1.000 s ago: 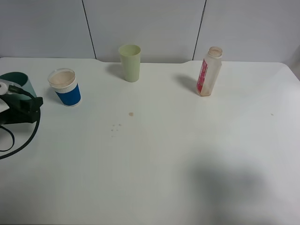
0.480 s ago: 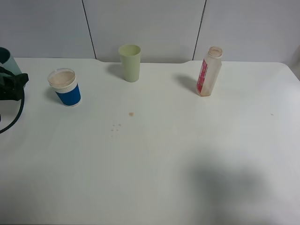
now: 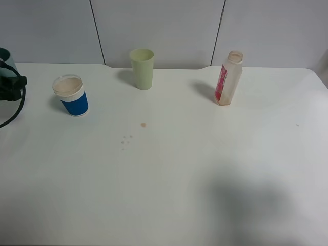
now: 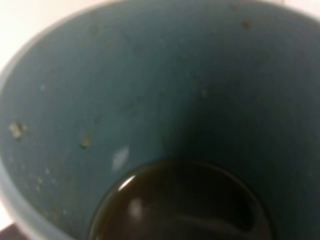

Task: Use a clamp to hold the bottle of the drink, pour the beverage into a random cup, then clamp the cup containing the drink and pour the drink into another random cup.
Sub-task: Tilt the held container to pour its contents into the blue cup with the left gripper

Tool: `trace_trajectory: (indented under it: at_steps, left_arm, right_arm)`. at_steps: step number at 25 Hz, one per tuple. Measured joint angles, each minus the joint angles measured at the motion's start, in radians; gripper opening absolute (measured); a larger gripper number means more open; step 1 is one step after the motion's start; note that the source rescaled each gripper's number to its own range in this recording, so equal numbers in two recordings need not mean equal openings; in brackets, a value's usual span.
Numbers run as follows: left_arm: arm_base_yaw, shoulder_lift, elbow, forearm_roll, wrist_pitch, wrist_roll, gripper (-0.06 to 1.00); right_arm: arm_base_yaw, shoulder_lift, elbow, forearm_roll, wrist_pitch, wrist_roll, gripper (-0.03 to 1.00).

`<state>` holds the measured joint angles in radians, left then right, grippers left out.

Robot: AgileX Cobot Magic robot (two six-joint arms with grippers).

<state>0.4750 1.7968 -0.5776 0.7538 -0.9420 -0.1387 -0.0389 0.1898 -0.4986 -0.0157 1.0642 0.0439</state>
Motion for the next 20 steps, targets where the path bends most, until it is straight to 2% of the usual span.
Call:
trace_trajectory:
  at_steps: [4,10,20]
  left_arm:
    - [-0.031,0.0,-0.002,0.0,0.046,0.025,0.0]
    - [-0.123,0.0,-0.045,0.003,0.212,0.099,0.0]
    - [-0.187,0.0,-0.147,0.009,0.316,0.105,0.0]
  right_arm:
    - [0.0,0.0,0.0,0.0,0.0,0.0,1.0]
    - [0.0,0.0,0.0,0.0,0.0,0.0,1.0]
    - [0.0,0.0,0.0,0.0,0.0,0.0,1.0]
